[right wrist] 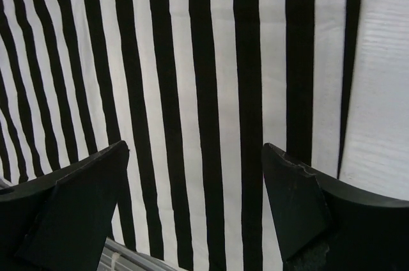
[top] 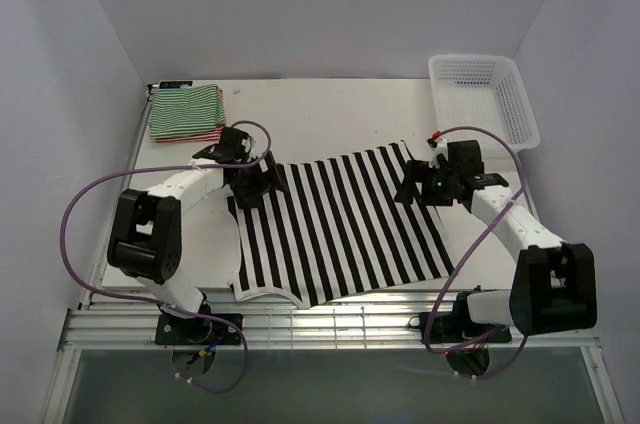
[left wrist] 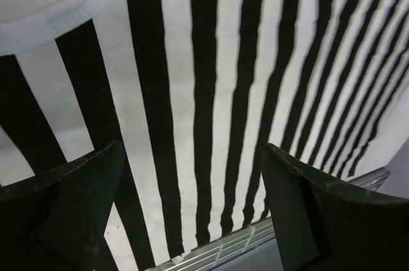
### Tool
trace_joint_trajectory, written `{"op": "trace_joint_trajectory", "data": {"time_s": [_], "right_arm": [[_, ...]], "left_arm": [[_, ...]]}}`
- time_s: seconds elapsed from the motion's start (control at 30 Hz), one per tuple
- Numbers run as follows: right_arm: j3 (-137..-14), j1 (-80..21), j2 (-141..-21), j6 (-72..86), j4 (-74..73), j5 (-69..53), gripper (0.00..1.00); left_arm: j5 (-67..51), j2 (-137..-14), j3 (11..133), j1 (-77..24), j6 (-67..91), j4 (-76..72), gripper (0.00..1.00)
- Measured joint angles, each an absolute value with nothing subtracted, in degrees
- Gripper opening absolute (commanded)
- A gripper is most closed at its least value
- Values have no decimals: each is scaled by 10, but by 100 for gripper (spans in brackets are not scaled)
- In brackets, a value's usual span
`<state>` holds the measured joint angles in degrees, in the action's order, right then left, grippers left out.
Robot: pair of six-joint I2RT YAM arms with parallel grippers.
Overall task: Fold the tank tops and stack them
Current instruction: Flatten the tank top out
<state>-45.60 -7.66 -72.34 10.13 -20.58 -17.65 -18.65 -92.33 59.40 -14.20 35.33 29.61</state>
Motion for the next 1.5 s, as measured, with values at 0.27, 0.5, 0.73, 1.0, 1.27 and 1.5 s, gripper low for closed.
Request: {"op": "trace_joint_trajectory", "data": {"time_s": [0.27, 0.5, 0.73, 1.0, 1.27, 1.5], "right_arm": [[-486, -102, -861, 114, -179, -158, 90], [-553, -101, -965, 120, -156, -147, 90], [-665, -102, -1060, 136, -149, -121, 90], [-736, -102, -1111, 140, -149, -107, 90], [-732, -109, -1051, 113, -185, -105, 90], [-585, -128, -775, 133, -149, -86, 90]], "left_arm": [[-142, -995, 597, -180, 387, 320, 98], [-138, -1094, 723, -169, 403, 378, 98], [-138, -1231, 926, -132, 378, 405, 98], [-139, -1311, 1053, -105, 328, 365, 98], [-96, -1254, 981, -111, 302, 353, 98], [-55, -1024, 789, -130, 339, 367, 98]]}}
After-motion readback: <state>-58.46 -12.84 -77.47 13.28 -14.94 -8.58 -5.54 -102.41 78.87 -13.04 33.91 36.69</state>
